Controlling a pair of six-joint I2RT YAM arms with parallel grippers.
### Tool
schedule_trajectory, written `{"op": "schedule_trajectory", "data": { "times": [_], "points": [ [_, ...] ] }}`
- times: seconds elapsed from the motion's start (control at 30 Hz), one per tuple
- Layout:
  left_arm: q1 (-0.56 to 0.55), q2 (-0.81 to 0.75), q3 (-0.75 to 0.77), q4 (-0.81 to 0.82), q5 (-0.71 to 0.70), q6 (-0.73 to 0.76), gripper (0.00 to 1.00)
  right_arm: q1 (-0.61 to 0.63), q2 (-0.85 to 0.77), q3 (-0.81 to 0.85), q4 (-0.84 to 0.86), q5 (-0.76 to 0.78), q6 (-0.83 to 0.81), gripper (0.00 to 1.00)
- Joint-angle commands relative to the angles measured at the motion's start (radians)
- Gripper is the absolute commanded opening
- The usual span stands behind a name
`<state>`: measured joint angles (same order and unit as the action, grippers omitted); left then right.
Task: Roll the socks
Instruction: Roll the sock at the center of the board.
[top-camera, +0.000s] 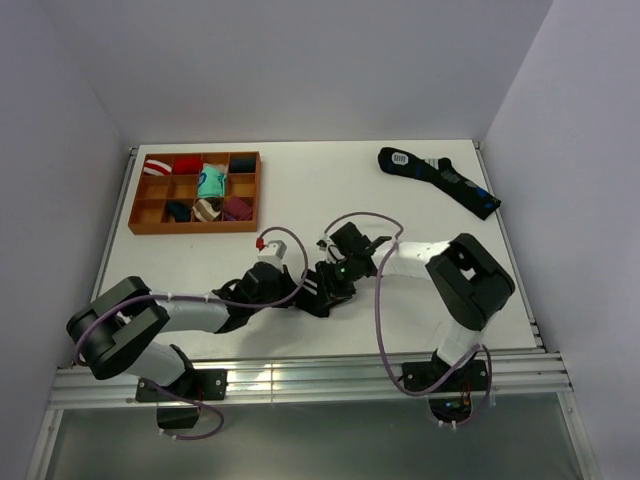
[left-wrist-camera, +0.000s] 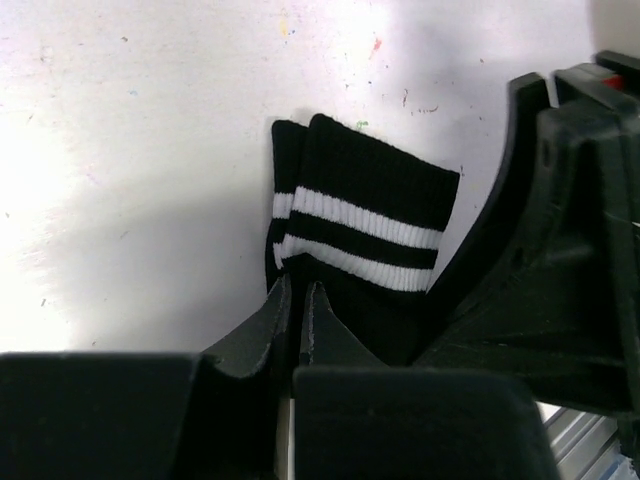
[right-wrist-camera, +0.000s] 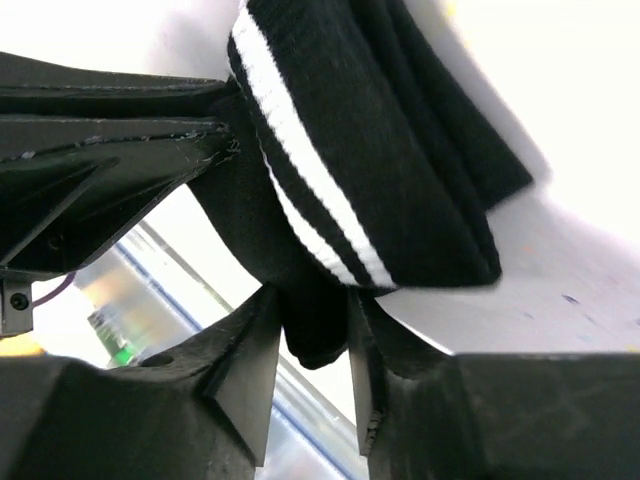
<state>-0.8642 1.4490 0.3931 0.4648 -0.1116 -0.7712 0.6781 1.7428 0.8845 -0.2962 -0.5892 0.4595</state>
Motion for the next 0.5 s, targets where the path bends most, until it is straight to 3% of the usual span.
{"op": "schedule_trajectory", "data": {
  "times": [0.0,0.47],
  "points": [
    [-0.007,0.054,0.013,-0.236,-0.04,0.015,0.0,-0.002,-0.048,-0.061,0.072,0.196,-0.015,0.4],
    [-0.013,0.143,0.133,-0.439,-0.04,-0.027,0.0,0.009,-0.48,-0.292,0.379,0.359,-0.007,0.49]
  ]
}}
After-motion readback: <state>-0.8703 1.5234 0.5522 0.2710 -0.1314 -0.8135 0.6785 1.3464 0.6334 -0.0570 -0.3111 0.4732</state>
